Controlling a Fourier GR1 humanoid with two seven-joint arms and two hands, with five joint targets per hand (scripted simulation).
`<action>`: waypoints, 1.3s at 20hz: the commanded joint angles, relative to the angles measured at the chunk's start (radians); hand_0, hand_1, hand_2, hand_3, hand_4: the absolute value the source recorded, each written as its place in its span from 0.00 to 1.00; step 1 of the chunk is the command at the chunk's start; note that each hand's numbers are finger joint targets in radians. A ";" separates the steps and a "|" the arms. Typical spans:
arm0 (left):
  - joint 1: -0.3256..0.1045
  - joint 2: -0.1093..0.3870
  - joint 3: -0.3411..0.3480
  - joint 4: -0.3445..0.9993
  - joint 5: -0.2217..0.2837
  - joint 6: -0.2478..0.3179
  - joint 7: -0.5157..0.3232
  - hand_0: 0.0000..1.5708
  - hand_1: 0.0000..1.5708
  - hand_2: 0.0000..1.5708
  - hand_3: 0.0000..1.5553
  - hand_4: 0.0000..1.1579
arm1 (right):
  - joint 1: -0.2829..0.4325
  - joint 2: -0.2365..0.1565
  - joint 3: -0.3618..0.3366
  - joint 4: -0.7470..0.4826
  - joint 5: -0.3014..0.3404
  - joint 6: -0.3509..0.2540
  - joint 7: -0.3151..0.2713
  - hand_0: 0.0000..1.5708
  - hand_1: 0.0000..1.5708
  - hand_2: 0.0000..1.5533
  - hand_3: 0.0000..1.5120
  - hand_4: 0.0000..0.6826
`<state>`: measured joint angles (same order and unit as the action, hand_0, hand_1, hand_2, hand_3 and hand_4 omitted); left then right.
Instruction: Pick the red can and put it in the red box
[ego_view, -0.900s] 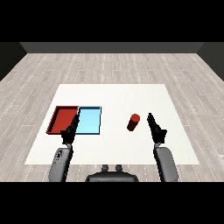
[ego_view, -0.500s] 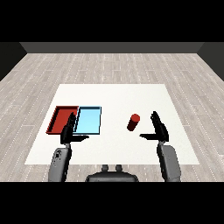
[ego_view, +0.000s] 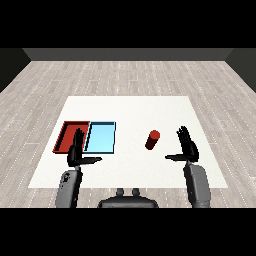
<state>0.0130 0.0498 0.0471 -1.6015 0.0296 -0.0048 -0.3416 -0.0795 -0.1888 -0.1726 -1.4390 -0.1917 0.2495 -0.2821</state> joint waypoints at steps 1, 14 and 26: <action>0.013 -0.005 0.002 -0.038 0.021 -0.009 0.013 0.00 0.00 0.00 0.00 0.00 | -0.040 -0.009 -0.030 0.038 -0.018 0.009 0.007 0.00 0.00 0.00 0.00 0.00; 0.019 0.016 0.027 -0.012 0.029 -0.035 -0.047 0.00 0.00 0.00 0.00 0.00 | -0.003 -0.007 -0.042 0.053 -0.032 0.050 -0.037 0.00 0.00 0.00 0.00 0.00; -0.001 0.000 0.027 0.031 0.050 -0.045 -0.055 0.00 0.00 0.00 0.00 0.00 | -0.268 0.067 -0.012 0.412 0.034 -0.044 -0.142 0.00 0.00 0.00 0.00 0.00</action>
<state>0.0050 0.0426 0.0623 -1.5746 0.0528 -0.0245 -0.3871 -0.2584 -0.1511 -0.1931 -1.1479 -0.1822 0.2394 -0.3807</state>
